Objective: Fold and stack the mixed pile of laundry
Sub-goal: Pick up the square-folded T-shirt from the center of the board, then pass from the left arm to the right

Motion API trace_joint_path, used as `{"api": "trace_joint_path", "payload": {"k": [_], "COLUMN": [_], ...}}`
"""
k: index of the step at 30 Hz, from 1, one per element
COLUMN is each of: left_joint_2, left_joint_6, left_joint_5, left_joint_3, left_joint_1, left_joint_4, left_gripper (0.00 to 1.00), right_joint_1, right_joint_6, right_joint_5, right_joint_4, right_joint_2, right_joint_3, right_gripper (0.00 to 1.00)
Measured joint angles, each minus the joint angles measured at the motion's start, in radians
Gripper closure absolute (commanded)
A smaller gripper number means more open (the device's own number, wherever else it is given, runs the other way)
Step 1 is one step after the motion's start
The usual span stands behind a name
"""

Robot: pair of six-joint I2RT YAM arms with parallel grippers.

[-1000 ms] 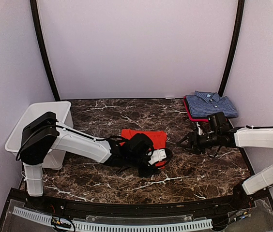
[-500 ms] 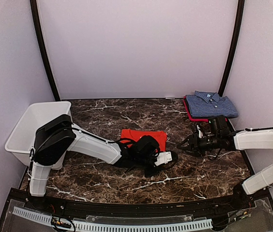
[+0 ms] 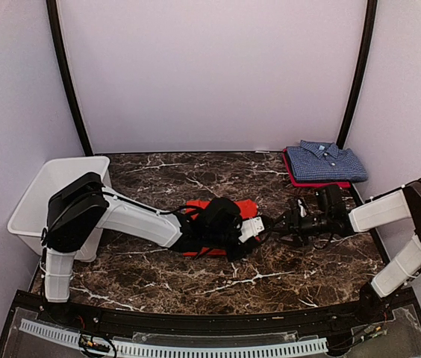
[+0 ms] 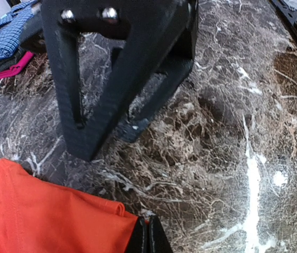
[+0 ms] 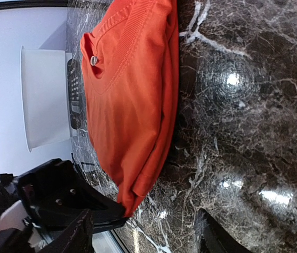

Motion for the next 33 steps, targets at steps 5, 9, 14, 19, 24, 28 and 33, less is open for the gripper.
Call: {"api": "trace_joint_path", "payload": {"k": [5, 9, 14, 19, 24, 28, 33], "left_joint_2": [-0.037, -0.043, -0.043, -0.043, -0.047, -0.050, -0.050], "left_joint_6": [-0.019, -0.025, -0.027, -0.027, -0.026, -0.024, -0.019], "left_joint_5": [0.019, 0.028, 0.041, 0.055, 0.066, 0.074, 0.079], "left_joint_3": [-0.003, -0.003, -0.010, -0.017, -0.027, -0.034, -0.040], "left_joint_1": [0.018, 0.021, 0.021, 0.021, 0.021, 0.021, 0.021], "left_joint_4": [0.030, 0.043, 0.046, 0.047, 0.051, 0.054, 0.058], "left_gripper": [1.00, 1.00, 1.00, 1.00, 1.00, 1.00, 1.00], "right_joint_1": [0.009, 0.033, 0.066, 0.085, 0.103, 0.118, 0.123], "right_joint_6": [0.063, 0.132, 0.222, 0.306, 0.394, 0.440, 0.480], "right_joint_5": [-0.023, -0.034, -0.030, -0.020, -0.029, -0.027, -0.025], "right_joint_4": [0.092, 0.187, 0.288, 0.404, 0.546, 0.599, 0.614], "right_joint_2": [0.065, 0.126, 0.209, 0.314, 0.431, 0.485, 0.524], "right_joint_3": [0.002, 0.008, 0.035, 0.068, 0.122, 0.158, 0.197], "right_gripper": [0.27, 0.27, 0.30, 0.41, 0.51, 0.53, 0.61]}}
